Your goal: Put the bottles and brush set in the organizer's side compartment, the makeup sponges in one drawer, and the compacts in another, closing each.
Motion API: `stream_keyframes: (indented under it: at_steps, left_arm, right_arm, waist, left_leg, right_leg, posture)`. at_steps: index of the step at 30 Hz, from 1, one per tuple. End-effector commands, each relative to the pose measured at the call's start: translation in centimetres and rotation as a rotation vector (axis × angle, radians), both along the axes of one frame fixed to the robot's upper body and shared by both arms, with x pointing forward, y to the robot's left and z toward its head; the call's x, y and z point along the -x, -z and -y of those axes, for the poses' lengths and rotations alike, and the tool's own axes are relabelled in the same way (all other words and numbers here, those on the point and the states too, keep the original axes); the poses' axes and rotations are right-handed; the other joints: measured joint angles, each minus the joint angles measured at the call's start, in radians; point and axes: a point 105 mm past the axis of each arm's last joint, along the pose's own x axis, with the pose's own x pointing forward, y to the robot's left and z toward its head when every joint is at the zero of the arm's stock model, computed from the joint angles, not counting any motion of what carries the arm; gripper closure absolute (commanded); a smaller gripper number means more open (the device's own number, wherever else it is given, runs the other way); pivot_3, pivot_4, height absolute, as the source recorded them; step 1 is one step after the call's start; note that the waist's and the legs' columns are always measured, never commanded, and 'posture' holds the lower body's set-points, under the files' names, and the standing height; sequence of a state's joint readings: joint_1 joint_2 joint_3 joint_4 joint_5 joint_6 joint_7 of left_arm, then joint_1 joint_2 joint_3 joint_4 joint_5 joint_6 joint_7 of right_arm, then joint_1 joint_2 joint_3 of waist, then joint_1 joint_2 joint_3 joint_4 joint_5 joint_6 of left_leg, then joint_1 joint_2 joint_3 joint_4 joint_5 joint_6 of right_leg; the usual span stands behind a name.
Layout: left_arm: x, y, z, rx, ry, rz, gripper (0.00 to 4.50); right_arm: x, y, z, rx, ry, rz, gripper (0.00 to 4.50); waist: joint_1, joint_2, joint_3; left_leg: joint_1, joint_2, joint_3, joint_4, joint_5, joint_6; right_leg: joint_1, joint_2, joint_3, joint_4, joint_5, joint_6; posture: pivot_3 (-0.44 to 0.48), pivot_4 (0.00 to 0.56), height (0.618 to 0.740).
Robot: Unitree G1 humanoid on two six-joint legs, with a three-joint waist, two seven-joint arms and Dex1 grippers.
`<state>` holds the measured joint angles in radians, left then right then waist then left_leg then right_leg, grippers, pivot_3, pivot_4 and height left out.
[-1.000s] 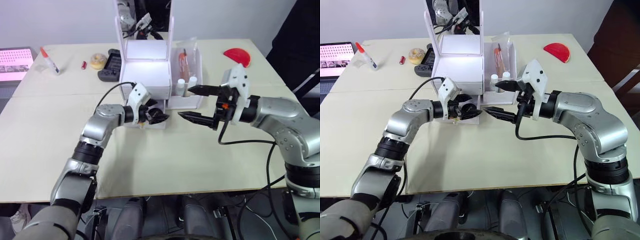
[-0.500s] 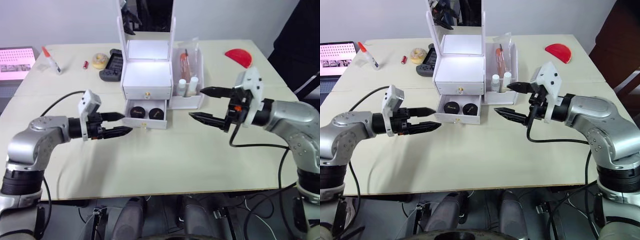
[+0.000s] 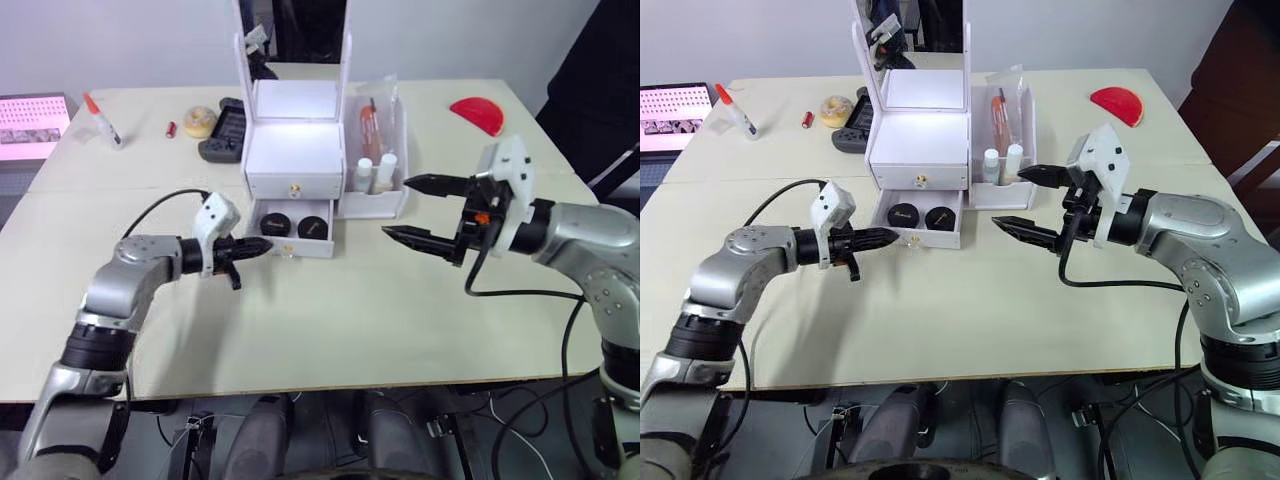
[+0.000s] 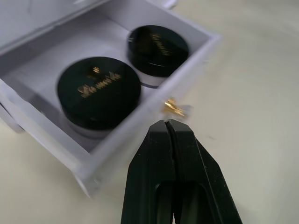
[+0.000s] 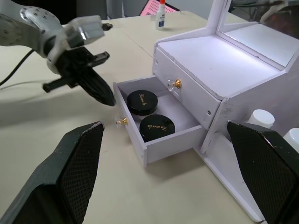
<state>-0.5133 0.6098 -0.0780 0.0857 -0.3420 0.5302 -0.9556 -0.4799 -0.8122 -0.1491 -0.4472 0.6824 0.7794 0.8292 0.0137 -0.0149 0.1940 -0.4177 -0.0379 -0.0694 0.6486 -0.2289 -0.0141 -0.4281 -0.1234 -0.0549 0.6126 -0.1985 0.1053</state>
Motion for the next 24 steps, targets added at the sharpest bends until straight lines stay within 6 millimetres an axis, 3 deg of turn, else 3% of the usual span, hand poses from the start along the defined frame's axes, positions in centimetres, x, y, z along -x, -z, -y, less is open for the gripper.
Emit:
stream_keyframes:
  at_steps: [1, 11, 24]
  left_arm:
    - [-1.7, -1.0, 0.7, -0.012, -0.037, 0.083, 4.48]
    - [-4.8, -0.9, 3.5, 0.020, -0.085, 0.143, 4.48]
    - [-6.5, -1.0, 4.2, 0.043, -0.171, 0.162, 4.48]
  right_arm:
    - [0.4, -1.4, -0.1, 0.010, -0.002, 0.066, 0.00]
    - [0.3, -1.0, -0.2, 0.016, 0.005, 0.054, 0.00]
    - [0.2, -0.9, -0.6, 0.007, 0.012, 0.045, 0.00]
  waist:
    - [0.000, 0.000, 0.000]
    - [0.000, 0.000, 0.000]
    - [0.003, 0.000, 0.000]
  left_leg:
    - [0.000, 0.000, 0.000, 0.000, 0.000, 0.000]
    - [0.000, 0.000, 0.000, 0.000, 0.000, 0.000]
    - [0.000, -0.001, 0.000, 0.002, 0.000, 0.000]
  right_leg:
    - [0.000, 0.000, 0.000, 0.000, 0.000, 0.000]
    - [0.000, 0.000, 0.000, 0.000, 0.000, 0.000]
    - [0.000, 0.000, 0.000, 0.001, 0.000, 0.000]
  posture:
    - [0.000, 0.150, 0.737]
    - [0.000, 0.150, 0.737]
    - [0.000, 0.150, 0.737]
